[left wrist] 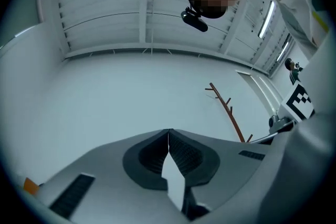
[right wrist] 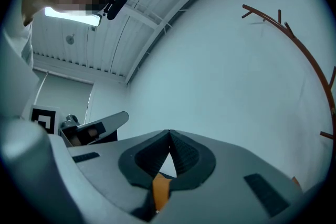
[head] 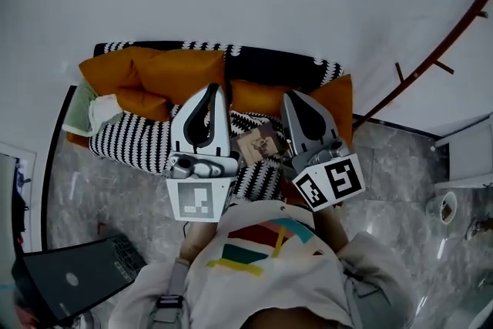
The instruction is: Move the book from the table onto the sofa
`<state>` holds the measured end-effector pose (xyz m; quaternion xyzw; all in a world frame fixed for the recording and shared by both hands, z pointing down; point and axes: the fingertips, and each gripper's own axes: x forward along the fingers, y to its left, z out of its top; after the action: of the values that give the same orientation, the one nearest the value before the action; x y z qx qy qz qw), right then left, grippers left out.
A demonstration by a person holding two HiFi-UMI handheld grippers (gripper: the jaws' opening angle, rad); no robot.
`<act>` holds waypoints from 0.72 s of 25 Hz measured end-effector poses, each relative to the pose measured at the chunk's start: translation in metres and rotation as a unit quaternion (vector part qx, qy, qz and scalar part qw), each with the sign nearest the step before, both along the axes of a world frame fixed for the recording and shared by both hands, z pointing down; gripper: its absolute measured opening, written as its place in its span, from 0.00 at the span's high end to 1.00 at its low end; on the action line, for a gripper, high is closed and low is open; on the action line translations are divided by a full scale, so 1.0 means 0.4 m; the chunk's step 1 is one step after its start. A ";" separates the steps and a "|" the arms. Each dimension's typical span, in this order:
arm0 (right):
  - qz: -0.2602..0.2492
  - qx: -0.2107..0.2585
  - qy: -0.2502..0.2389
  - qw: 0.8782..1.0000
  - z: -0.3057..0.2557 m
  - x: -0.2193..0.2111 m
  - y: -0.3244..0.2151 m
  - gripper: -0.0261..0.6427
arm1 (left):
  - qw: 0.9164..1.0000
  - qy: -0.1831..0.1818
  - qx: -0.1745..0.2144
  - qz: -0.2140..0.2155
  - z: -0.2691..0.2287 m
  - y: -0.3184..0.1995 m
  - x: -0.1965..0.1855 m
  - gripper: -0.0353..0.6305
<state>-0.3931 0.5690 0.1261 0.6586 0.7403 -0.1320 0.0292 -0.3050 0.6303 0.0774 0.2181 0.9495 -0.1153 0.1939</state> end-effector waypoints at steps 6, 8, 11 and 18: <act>-0.010 0.013 -0.021 1.000 0.013 0.031 0.001 0.94 | 1.000 0.016 0.011 -0.021 0.029 0.010 0.010 0.94; -0.015 0.014 -0.025 0.999 0.013 0.032 0.004 0.94 | 0.999 0.015 0.015 -0.028 0.035 0.017 0.011 0.94; -0.017 0.021 -0.046 0.999 0.012 0.040 0.009 0.94 | 0.999 -0.003 0.022 -0.034 0.024 0.021 0.024 0.94; -0.028 0.032 -0.063 0.997 0.031 0.063 0.031 0.94 | 0.997 0.042 0.021 -0.064 0.058 0.044 0.029 0.94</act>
<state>-0.3678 0.5812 0.1386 0.6863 0.7224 -0.0672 0.0509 -0.2932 0.6479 0.1007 0.2775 0.9430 -0.1170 0.1420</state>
